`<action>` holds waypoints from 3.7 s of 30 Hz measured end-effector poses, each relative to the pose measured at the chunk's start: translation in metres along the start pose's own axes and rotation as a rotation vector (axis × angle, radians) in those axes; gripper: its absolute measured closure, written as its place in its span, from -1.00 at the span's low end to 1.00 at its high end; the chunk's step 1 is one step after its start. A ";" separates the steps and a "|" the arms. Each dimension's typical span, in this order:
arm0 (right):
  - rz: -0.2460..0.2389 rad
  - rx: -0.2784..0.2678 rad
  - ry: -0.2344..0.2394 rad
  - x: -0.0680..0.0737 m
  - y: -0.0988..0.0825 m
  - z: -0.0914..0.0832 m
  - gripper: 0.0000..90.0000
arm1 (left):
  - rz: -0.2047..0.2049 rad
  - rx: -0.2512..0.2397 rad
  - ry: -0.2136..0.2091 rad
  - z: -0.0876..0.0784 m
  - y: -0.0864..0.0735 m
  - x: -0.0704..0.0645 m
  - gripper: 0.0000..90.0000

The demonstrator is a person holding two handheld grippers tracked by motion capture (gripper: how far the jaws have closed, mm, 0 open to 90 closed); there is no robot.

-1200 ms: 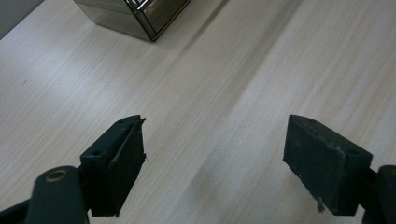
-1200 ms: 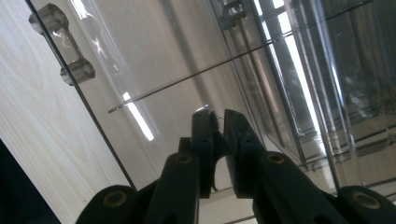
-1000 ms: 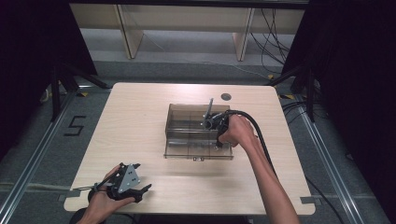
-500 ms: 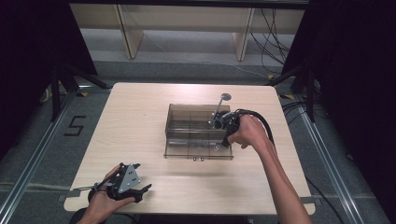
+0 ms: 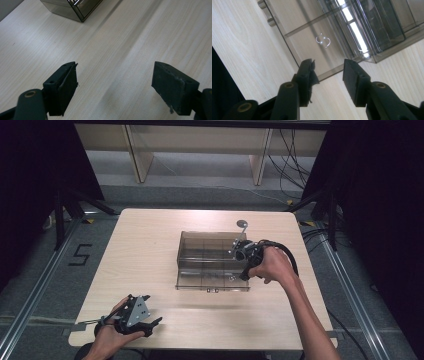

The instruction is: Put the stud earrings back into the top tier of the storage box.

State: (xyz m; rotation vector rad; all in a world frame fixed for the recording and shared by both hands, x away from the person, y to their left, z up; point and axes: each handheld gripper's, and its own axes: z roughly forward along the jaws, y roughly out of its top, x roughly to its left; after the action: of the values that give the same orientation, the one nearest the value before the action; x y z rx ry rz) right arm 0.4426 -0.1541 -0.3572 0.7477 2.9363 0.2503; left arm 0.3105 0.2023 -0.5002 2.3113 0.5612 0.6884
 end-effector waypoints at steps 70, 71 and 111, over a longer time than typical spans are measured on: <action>0.204 -0.228 0.013 0.010 -0.117 0.026 -0.17 | 0.001 0.006 0.006 0.000 0.000 -0.001 -0.56; 0.214 -0.230 0.014 0.011 -0.119 0.028 -0.17 | 0.001 0.006 0.010 0.000 0.000 -0.001 -0.56; 0.351 -0.351 -0.011 0.033 -0.172 0.093 -0.40 | -0.014 0.000 0.010 -0.001 0.000 -0.001 -0.56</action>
State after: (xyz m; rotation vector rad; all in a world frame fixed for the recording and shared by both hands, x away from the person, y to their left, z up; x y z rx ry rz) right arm 0.3466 -0.2750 -0.4816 1.1863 2.6212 0.7602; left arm 0.3097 0.2021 -0.5001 2.3033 0.5812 0.6942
